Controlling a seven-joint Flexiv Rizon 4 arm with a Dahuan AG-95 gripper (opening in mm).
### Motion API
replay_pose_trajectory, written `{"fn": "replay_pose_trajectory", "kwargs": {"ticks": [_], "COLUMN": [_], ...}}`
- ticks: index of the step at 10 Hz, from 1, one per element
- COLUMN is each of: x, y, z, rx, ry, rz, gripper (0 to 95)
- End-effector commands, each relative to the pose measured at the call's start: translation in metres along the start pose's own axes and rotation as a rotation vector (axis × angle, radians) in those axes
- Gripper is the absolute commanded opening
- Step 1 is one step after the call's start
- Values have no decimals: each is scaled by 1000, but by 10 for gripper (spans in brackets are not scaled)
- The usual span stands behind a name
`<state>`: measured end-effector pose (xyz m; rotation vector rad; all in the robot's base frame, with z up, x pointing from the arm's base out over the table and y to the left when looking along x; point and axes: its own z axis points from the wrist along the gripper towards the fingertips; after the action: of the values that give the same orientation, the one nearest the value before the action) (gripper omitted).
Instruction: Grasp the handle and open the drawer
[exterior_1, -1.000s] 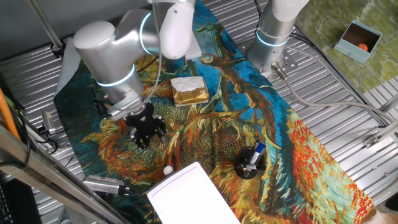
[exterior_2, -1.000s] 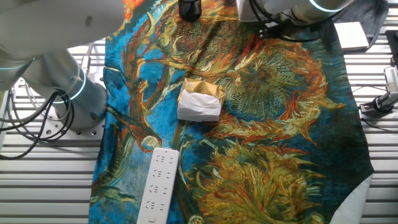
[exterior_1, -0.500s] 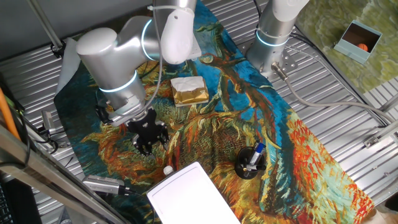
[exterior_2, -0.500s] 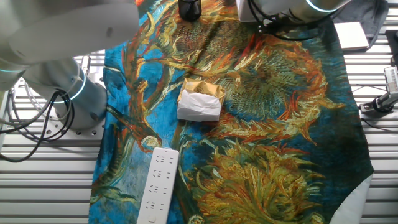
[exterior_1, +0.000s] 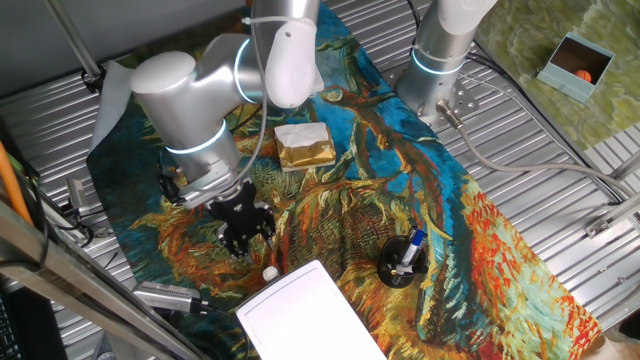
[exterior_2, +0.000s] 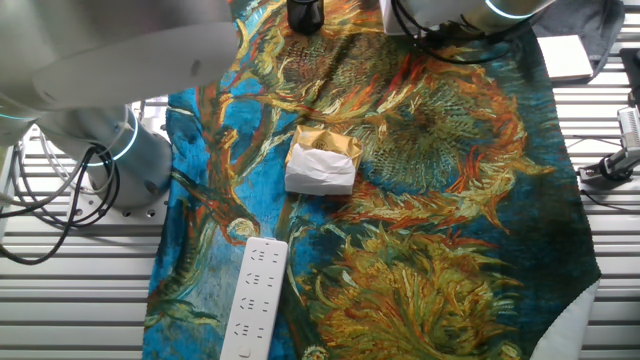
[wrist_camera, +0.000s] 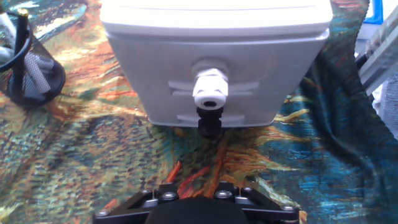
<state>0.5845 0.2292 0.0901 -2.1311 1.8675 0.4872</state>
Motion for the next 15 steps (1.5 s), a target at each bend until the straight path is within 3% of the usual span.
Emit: {"fn": "replay_pose_trajectory", "kwargs": {"ticks": [1, 15], "x": [-1, -18], "y": [0, -2], "z": [1, 16], "rx": [2, 40], "ry": [-7, -75], "rz": [2, 27], "gripper": [380, 380]}}
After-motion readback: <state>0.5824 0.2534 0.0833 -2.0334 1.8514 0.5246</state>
